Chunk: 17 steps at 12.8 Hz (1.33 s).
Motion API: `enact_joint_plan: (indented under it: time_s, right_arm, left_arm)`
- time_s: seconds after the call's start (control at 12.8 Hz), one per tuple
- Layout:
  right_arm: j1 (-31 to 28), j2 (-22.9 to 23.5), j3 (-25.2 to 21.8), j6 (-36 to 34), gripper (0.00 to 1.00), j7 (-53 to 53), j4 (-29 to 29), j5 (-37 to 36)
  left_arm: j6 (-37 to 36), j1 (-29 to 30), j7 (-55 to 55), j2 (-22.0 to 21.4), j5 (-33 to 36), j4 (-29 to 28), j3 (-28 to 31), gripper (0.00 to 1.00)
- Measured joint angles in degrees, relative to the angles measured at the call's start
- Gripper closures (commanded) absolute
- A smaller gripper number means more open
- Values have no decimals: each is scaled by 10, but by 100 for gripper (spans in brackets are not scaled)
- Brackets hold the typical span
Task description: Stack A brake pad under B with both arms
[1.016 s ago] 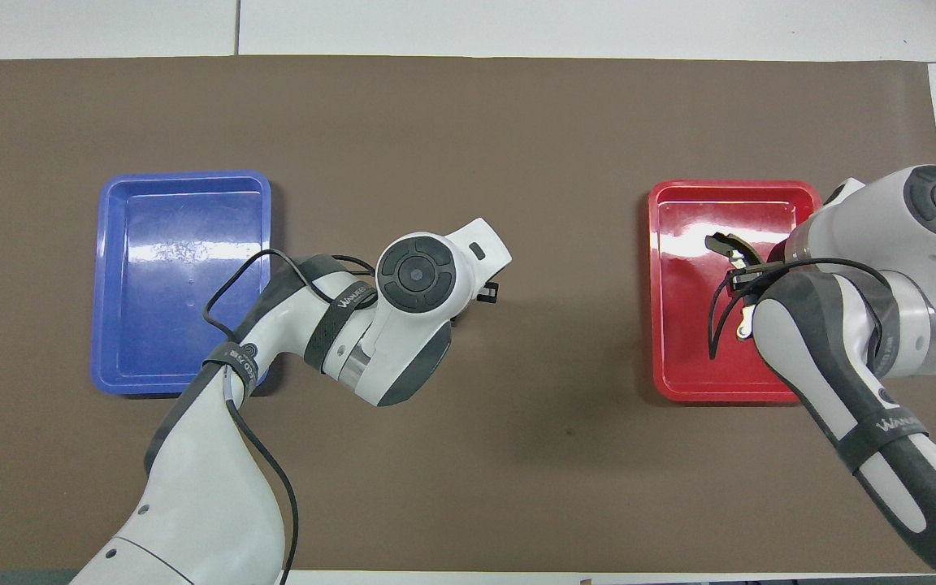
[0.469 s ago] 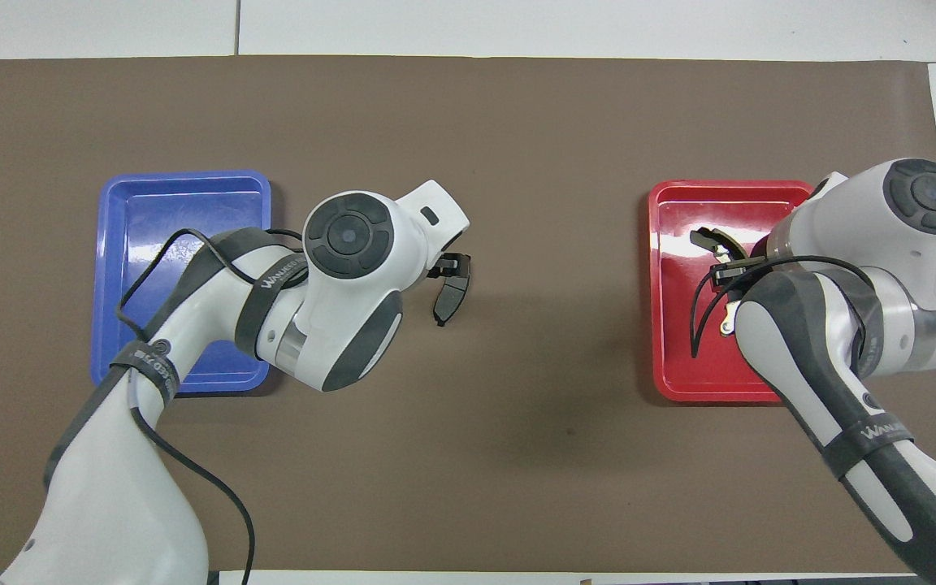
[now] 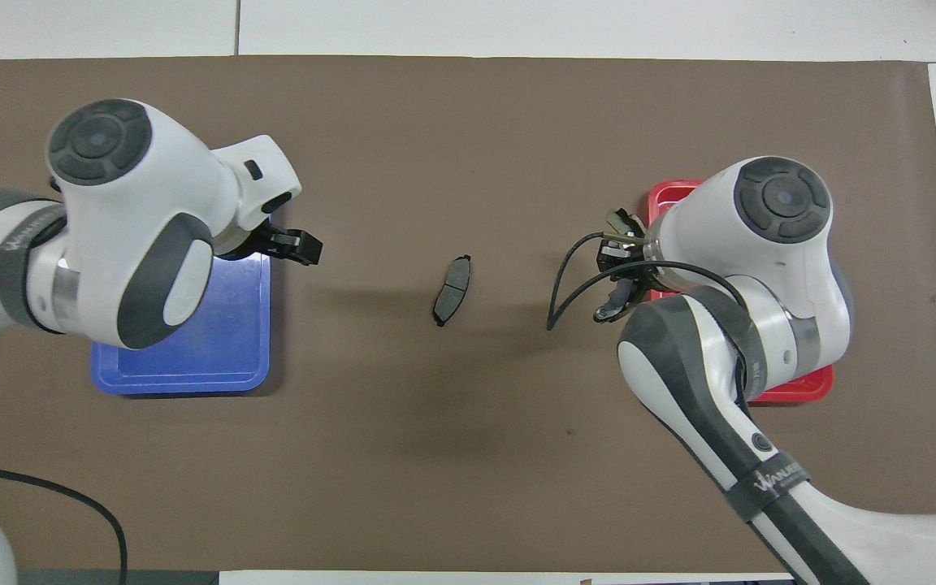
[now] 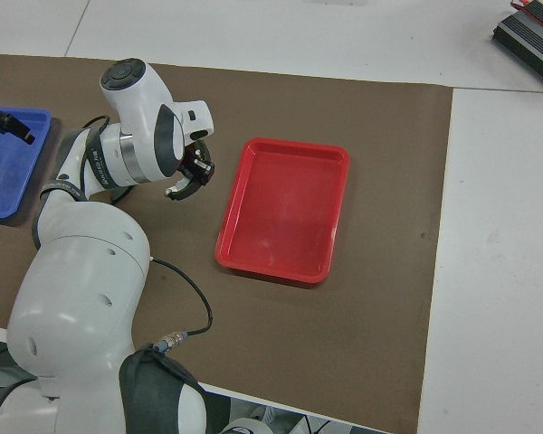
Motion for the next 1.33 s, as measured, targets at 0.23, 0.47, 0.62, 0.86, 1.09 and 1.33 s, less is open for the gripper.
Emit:
enact_joint_plan:
  time_s: [0.23, 0.47, 0.62, 0.86, 1.09, 1.33]
  right_arm:
    - [34, 64, 26, 0, 100, 96, 77, 8]
    - [98, 152, 26, 7, 100, 159, 156, 3]
    - [124, 192, 26, 37, 100, 192, 176, -7]
    - [129, 215, 25, 53, 100, 212, 178, -18]
    - [130, 217, 24, 48, 100, 226, 165, -18]
    - [148, 217, 25, 50, 100, 234, 155, -27]
  left_arm:
    - [-62, 77, 94, -31, 0, 1, 1, 0]
    - [-131, 123, 130, -76, 1, 2, 2, 0]
    - [-164, 142, 139, -106, 10, 3, 2, 0]
    - [-200, 165, 174, -122, 17, 24, 2, 0]
    - [-234, 174, 184, -120, 17, 62, 2, 1]
    - [-240, 174, 184, -112, 17, 78, 1, 1]
